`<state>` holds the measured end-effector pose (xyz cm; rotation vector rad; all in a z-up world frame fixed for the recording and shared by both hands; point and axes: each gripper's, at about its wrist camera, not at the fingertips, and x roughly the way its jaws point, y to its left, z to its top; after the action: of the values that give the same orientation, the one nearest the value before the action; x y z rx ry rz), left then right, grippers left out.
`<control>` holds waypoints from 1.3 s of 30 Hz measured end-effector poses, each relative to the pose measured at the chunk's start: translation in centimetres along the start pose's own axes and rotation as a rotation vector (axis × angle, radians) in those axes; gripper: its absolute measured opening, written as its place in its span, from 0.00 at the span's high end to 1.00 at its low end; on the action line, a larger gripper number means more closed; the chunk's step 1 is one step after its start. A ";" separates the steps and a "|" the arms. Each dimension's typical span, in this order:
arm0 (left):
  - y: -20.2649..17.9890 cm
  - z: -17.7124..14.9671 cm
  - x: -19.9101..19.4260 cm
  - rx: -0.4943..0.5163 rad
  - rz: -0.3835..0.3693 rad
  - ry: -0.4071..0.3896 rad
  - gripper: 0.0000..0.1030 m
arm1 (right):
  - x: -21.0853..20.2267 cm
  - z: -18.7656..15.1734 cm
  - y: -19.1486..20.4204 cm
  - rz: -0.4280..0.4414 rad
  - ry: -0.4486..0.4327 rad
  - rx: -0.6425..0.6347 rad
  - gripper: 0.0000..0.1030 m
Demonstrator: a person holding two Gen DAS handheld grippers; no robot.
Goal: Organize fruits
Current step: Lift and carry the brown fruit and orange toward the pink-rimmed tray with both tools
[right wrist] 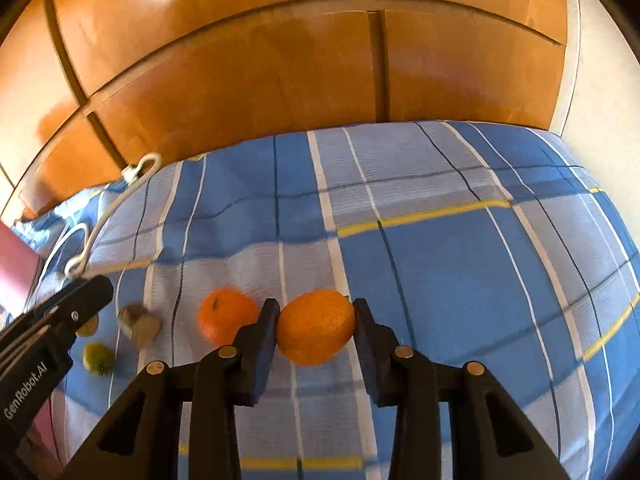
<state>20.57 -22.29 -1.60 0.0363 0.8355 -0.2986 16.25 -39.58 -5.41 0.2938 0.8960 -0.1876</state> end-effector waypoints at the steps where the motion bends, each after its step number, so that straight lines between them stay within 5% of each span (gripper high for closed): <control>1: 0.0 -0.5 -0.5 0.005 -0.002 -0.002 0.74 | -0.3 -0.4 0.2 0.004 0.002 -0.003 0.64; 17: 2.3 -9.2 -5.6 0.029 0.004 0.036 0.74 | -2.9 -8.4 3.4 0.104 0.091 -0.025 0.64; 30: 3.7 -14.5 -6.0 0.020 0.002 0.080 0.74 | -3.6 -10.1 4.0 0.121 0.069 -0.028 0.63; 39: 4.0 -15.2 -6.1 0.037 -0.018 0.035 0.73 | -3.7 -10.8 4.8 0.081 0.030 -0.075 0.63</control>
<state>6.83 -14.74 -7.70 0.0682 0.8655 -0.3312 7.39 -31.39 -8.02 0.2634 0.9172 -0.0747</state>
